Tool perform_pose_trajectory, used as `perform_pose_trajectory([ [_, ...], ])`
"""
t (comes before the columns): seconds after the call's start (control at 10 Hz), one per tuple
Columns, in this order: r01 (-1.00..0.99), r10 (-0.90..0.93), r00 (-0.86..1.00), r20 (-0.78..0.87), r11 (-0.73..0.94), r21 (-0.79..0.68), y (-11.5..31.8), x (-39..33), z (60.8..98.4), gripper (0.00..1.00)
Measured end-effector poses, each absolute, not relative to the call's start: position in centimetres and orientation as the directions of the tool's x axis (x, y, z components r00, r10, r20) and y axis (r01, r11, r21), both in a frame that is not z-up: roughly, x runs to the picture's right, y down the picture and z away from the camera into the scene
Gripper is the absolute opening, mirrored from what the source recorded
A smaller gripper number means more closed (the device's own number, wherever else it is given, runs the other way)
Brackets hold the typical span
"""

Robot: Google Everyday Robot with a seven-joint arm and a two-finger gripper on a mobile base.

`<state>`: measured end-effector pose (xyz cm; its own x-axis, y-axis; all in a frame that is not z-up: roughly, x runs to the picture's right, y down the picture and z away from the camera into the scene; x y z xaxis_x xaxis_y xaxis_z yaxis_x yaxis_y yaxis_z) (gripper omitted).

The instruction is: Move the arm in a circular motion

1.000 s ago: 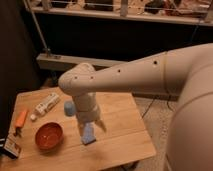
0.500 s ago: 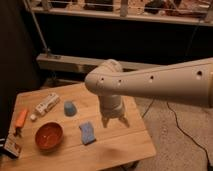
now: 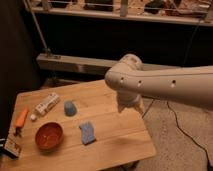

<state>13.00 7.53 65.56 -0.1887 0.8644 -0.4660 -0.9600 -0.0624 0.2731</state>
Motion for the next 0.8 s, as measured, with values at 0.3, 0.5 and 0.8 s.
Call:
perform_pose_trajectory([
  [0.3,-0.955,0.894,-0.245,-0.375,-0.157,0.251,4.5,16.2,67.9,0.65],
  [0.5,-0.958,0.904,-0.267,-0.333,-0.213,0.191,2.2,16.8,70.0,0.65],
  [0.8,-0.959,0.906,-0.274,-0.324,-0.229,0.169,1.5,16.7,70.8,0.65],
])
